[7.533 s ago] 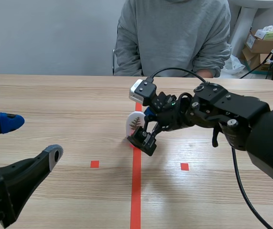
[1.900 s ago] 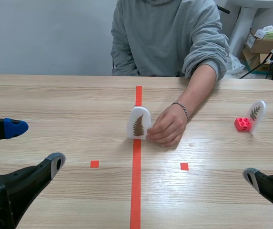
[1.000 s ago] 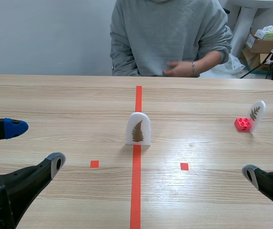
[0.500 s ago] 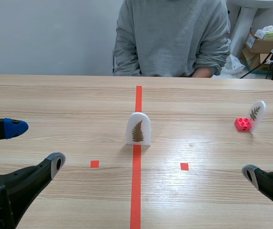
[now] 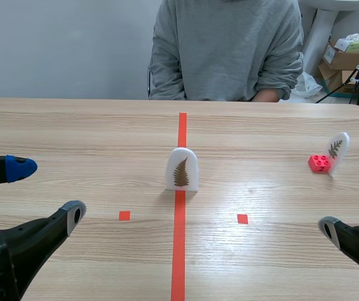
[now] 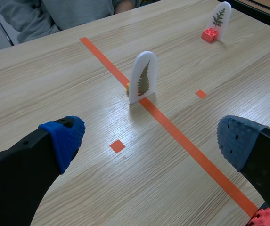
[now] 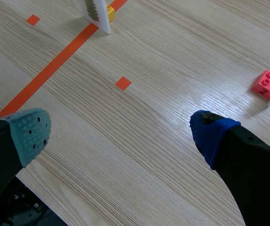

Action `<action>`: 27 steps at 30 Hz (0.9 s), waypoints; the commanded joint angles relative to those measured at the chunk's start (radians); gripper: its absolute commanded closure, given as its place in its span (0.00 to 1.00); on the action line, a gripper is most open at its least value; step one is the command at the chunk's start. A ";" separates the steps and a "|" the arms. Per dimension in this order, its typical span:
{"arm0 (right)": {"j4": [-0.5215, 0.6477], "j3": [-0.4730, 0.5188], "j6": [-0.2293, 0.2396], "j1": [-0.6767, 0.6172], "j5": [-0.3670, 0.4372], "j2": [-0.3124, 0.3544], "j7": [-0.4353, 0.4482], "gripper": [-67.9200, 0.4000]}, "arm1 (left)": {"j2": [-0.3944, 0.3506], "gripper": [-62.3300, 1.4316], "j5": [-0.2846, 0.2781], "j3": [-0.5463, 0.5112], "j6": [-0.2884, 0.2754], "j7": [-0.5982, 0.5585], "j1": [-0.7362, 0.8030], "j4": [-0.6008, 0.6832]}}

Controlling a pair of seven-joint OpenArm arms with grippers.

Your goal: Do the leaf sorting experiment

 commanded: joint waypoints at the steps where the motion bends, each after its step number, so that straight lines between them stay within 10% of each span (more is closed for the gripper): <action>1: 0.016 0.014 0.008 0.014 0.003 0.000 0.014 0.11 | 0.005 0.03 -0.006 -0.007 -0.002 -0.013 0.002 0.021; 17: 0.016 0.013 0.008 0.025 -0.019 0.005 0.013 0.11 | 0.005 0.03 -0.006 -0.007 -0.002 -0.013 0.002 0.021; 27: -0.047 -0.151 -0.064 0.234 -0.139 0.166 0.006 0.11 | 0.005 0.03 -0.006 -0.007 -0.002 -0.013 0.001 0.021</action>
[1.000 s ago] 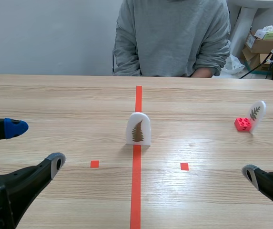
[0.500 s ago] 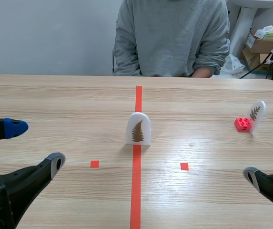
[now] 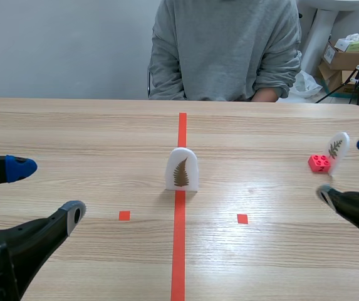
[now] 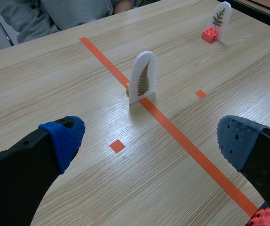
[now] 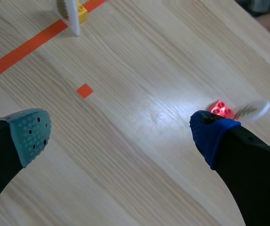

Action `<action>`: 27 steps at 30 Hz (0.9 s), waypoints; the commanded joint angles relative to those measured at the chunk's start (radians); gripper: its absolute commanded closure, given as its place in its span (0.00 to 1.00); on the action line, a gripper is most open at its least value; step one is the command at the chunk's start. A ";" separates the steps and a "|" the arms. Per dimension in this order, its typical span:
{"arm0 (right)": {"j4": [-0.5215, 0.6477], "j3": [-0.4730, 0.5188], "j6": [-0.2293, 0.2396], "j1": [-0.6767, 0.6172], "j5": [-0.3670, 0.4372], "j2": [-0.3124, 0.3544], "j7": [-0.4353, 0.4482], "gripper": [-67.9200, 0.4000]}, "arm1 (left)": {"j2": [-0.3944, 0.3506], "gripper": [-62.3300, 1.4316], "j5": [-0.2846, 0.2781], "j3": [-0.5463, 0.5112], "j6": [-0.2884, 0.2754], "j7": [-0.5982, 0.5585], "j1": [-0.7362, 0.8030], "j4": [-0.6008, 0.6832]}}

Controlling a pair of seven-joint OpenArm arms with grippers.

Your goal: Do the leaf sorting experiment

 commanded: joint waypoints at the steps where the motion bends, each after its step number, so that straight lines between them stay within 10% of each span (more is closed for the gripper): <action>1: -0.038 -0.075 -0.014 0.077 -0.016 0.040 0.014 0.11 | 0.005 0.03 -0.006 -0.007 -0.002 -0.013 -0.001 0.021; 12: -0.382 -0.612 -0.074 0.614 -0.116 0.038 0.081 0.11 | 0.005 0.03 -0.006 -0.007 -0.001 -0.013 -0.002 0.021; 27: -0.868 -0.996 -0.078 1.020 -0.200 -0.318 0.154 0.11 | 0.017 0.03 -0.002 -0.008 0.011 0.006 -0.001 0.021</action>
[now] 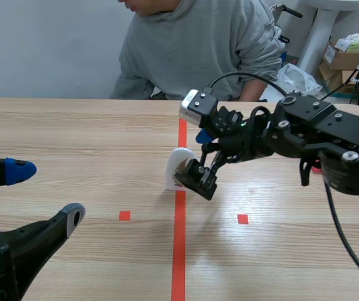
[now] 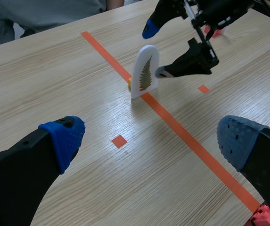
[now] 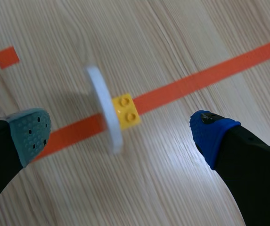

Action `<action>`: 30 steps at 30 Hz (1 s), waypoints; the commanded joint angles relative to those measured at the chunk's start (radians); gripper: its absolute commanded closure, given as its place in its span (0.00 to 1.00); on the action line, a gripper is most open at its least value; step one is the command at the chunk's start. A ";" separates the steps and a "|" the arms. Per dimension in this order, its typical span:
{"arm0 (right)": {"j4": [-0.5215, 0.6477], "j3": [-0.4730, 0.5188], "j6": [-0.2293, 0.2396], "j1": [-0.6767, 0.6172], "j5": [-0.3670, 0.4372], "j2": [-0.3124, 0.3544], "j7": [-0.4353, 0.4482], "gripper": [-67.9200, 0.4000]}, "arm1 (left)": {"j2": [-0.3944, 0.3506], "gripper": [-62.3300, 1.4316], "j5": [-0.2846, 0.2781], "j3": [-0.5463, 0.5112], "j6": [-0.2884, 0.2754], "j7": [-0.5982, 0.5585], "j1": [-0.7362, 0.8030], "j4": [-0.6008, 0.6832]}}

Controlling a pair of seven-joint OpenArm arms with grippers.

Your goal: Do the leaf sorting experiment

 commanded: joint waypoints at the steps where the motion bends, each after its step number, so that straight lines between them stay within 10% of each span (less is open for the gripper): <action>1: 0.019 0.019 -0.002 -0.002 -0.011 0.005 0.020 0.11 | 0.023 0.03 -0.006 -0.008 0.006 -0.014 -0.001 0.021; 23: -0.129 -0.024 -0.031 -0.002 -0.077 -0.095 0.119 0.23 | 0.052 0.03 -0.006 -0.008 0.006 -0.014 -0.001 0.021; 30: -0.129 -0.026 -0.039 -0.002 -0.097 -0.108 0.131 0.53 | 0.051 0.03 -0.006 -0.008 0.006 -0.014 -0.001 0.021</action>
